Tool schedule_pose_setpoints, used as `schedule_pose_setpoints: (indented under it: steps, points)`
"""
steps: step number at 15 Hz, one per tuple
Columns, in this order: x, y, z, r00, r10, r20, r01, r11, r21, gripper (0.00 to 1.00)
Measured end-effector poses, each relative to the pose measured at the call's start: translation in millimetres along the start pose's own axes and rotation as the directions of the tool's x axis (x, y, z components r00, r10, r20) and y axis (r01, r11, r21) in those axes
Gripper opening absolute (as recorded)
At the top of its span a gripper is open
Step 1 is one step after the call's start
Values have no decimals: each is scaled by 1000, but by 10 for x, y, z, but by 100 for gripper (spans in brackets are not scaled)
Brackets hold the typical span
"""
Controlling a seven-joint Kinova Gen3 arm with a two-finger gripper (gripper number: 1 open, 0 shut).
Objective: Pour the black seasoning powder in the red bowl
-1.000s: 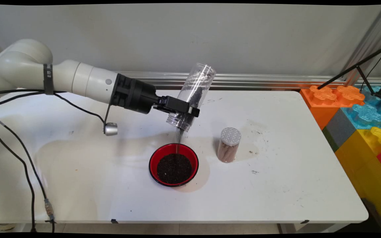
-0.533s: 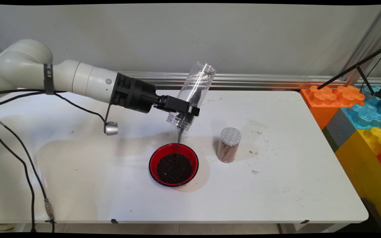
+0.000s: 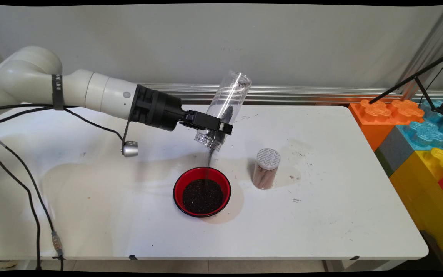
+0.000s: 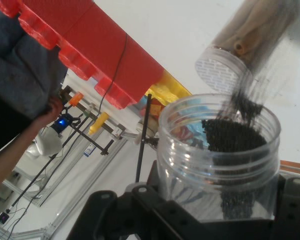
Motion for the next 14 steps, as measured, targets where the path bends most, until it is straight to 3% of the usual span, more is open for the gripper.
schedule_pose_setpoints:
  steps: [14]
  points:
    - [-2,21,9,1000,26,9,-26,1000,5,0]
